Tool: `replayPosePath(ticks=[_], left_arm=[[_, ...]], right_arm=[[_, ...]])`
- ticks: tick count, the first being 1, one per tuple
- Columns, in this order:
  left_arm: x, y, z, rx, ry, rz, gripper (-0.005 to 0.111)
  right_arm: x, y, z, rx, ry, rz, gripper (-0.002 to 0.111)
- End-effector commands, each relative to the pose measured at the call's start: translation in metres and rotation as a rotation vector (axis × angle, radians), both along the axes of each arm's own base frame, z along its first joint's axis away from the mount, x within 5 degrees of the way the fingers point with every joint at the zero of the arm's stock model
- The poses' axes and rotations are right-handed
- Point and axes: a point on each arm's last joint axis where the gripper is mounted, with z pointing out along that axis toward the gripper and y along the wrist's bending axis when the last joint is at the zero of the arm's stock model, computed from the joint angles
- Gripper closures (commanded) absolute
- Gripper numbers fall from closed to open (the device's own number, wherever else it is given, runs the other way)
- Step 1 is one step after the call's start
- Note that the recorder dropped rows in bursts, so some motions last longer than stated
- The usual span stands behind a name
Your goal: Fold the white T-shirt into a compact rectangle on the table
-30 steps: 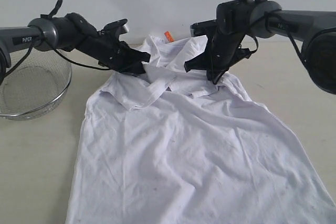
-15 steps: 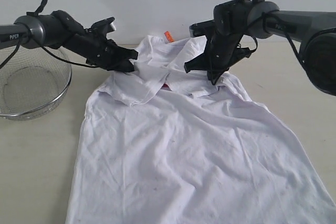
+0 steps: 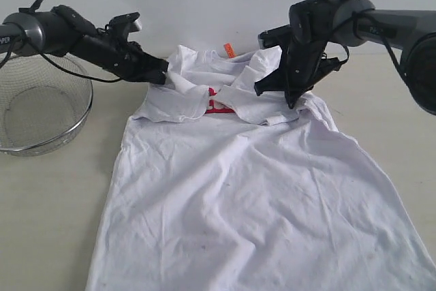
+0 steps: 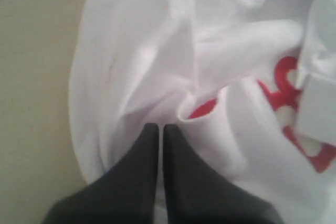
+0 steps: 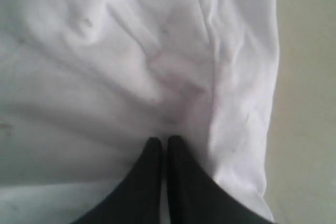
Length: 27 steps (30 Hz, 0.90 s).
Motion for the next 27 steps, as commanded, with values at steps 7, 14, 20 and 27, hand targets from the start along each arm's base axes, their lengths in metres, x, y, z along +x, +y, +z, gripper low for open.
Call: replayPosePath(ticks=[7, 14, 20, 27], left_arm=[[-0.002, -0.015, 0.039, -0.032, -0.092, -0.053, 0.102], [-0.004, -0.014, 0.036, 0.011, -0.074, -0.078, 0.102], [-0.005, -0.013, 0.035, 0.032, -0.072, -0.090, 0.102], [-0.007, -0.013, 0.034, 0.030, -0.054, -0.109, 0.102]], right_arm=[[-0.011, 0.035, 0.021, 0.261, 0.037, 0.267, 0.109], [-0.011, 0.074, 0.027, 0.339, -0.061, 0.346, 0.109], [-0.011, 0.083, 0.027, 0.439, -0.074, 0.299, 0.109], [-0.013, 0.095, 0.014, 0.612, -0.012, 0.242, 0.095]])
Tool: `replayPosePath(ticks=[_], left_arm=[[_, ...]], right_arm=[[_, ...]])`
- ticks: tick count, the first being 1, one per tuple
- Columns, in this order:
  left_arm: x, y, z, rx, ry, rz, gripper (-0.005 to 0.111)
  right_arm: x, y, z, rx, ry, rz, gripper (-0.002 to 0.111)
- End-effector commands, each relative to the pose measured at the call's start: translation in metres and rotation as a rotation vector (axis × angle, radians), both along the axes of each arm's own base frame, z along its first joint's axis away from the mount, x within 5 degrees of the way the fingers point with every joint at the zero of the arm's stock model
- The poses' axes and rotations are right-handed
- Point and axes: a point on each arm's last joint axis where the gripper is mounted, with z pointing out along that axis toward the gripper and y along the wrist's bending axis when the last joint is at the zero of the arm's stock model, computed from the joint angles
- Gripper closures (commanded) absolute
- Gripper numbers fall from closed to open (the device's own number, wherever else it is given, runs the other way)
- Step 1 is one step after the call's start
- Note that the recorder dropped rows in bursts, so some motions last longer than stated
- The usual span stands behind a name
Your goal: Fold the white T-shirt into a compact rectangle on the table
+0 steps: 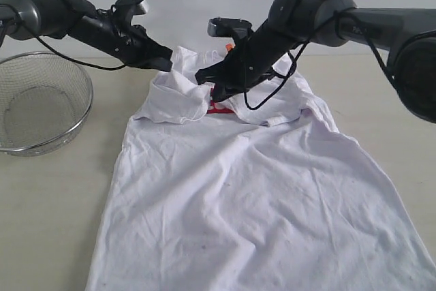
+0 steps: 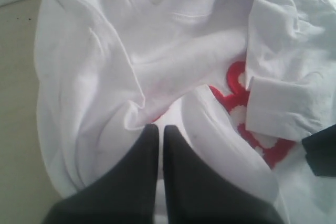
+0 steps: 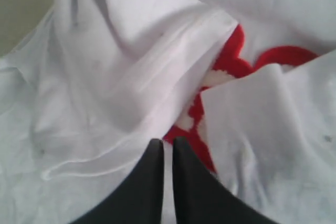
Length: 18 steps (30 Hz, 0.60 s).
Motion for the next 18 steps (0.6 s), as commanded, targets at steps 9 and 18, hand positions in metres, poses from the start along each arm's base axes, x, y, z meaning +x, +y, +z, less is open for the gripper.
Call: replayPosePath(ticks=[9, 18], left_arm=[[-0.001, -0.002, 0.003, -0.002, 0.002, -0.007, 0.102], [-0.001, -0.002, 0.003, -0.007, 0.008, 0.001, 0.102]], right_arm=[[0.001, 0.013, -0.019, 0.216, 0.099, -0.072, 0.054], [0.002, 0.037, -0.033, 0.236, 0.060, -0.113, 0.066]])
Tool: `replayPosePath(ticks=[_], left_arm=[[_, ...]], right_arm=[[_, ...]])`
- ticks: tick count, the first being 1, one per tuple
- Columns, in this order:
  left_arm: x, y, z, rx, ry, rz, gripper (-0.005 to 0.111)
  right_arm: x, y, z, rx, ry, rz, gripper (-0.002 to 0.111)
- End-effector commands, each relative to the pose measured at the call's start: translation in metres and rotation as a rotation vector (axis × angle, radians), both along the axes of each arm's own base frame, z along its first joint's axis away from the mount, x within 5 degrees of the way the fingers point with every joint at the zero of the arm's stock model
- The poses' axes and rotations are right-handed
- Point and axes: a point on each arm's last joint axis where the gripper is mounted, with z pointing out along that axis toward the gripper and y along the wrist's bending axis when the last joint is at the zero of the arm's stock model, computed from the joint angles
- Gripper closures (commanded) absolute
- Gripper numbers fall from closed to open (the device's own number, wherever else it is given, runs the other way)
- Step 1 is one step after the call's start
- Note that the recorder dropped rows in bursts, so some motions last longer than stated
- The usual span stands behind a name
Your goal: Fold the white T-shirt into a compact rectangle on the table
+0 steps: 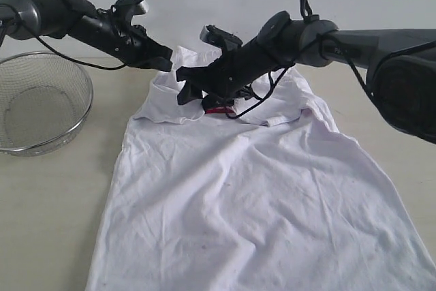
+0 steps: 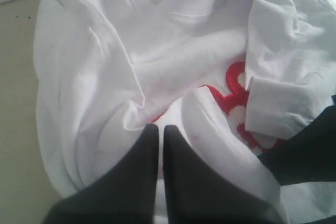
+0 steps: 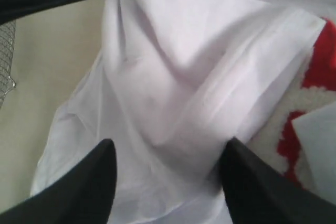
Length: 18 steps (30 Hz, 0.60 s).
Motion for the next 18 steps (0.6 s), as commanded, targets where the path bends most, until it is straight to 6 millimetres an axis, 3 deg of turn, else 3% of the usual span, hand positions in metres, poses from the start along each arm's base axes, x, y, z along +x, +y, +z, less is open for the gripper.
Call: replayPosePath(ticks=[1, 2, 3, 9, 12, 16, 18], left_arm=[[-0.001, -0.002, 0.004, -0.006, 0.003, -0.002, 0.102], [-0.001, -0.002, 0.004, -0.006, 0.003, -0.002, 0.102], [-0.001, -0.002, 0.004, -0.007, 0.004, -0.001, 0.102], [0.004, 0.001, 0.000, 0.000, -0.014, 0.052, 0.102], [0.005, 0.001, -0.018, 0.000, 0.015, 0.060, 0.102], [0.007, -0.006, -0.042, -0.054, 0.051, 0.093, 0.102], [0.007, -0.011, -0.043, -0.046, 0.021, 0.081, 0.102]], right_arm=[[-0.001, 0.009, -0.012, 0.004, 0.008, -0.019, 0.081], [-0.001, 0.009, -0.013, 0.005, 0.012, -0.021, 0.090], [0.000, 0.007, -0.013, 0.003, 0.012, -0.022, 0.108], [-0.005, 0.008, 0.003, -0.008, 0.006, 0.028, 0.108], [-0.007, 0.005, 0.022, -0.058, -0.028, 0.050, 0.108], [-0.012, -0.002, 0.021, -0.130, 0.066, 0.019, 0.108], [-0.014, 0.000, 0.021, -0.130, 0.083, 0.030, 0.108]])
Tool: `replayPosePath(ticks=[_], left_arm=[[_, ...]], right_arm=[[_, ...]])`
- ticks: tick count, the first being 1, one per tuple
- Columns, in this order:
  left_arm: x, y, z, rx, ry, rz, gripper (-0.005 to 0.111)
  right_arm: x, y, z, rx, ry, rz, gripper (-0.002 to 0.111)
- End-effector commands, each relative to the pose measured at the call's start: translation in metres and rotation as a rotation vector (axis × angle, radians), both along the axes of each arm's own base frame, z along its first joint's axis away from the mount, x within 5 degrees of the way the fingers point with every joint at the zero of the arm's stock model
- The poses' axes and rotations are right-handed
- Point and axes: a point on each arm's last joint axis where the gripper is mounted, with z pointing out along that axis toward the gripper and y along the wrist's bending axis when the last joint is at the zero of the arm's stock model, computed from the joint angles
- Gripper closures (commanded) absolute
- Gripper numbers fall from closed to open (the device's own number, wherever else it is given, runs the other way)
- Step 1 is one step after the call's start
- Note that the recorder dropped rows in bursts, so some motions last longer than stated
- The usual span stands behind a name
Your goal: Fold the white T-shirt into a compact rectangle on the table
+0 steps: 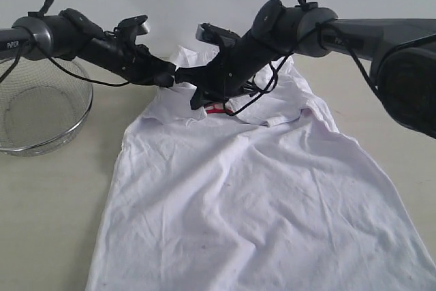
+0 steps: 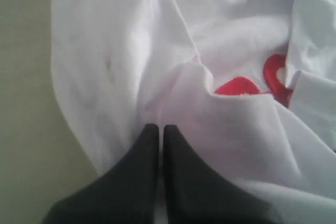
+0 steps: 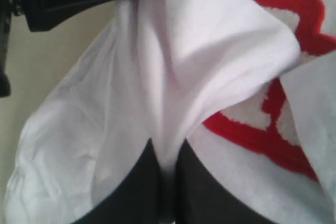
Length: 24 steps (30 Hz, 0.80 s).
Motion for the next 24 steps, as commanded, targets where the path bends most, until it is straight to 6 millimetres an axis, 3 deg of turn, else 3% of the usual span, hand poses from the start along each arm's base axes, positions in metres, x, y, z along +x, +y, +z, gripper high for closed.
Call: replayPosePath(ticks=[1, 9, 18, 21, 24], left_arm=[[0.002, -0.012, -0.002, -0.014, -0.044, 0.010, 0.102], [0.005, -0.008, -0.009, 0.026, -0.048, 0.043, 0.102], [0.003, -0.008, -0.010, 0.038, -0.036, 0.035, 0.102], [0.003, -0.008, -0.010, 0.038, -0.034, 0.033, 0.102], [0.003, -0.008, -0.010, 0.038, -0.034, 0.033, 0.102]], right_arm=[[-0.004, -0.002, 0.005, -0.023, 0.041, 0.007, 0.108], [-0.019, -0.002, 0.003, -0.030, 0.200, 0.055, 0.108], [-0.012, -0.019, 0.041, -0.239, -0.031, 0.068, 0.108], [-0.010, -0.023, 0.046, -0.280, -0.063, 0.070, 0.108], [-0.014, -0.017, 0.043, -0.212, -0.010, 0.073, 0.099]])
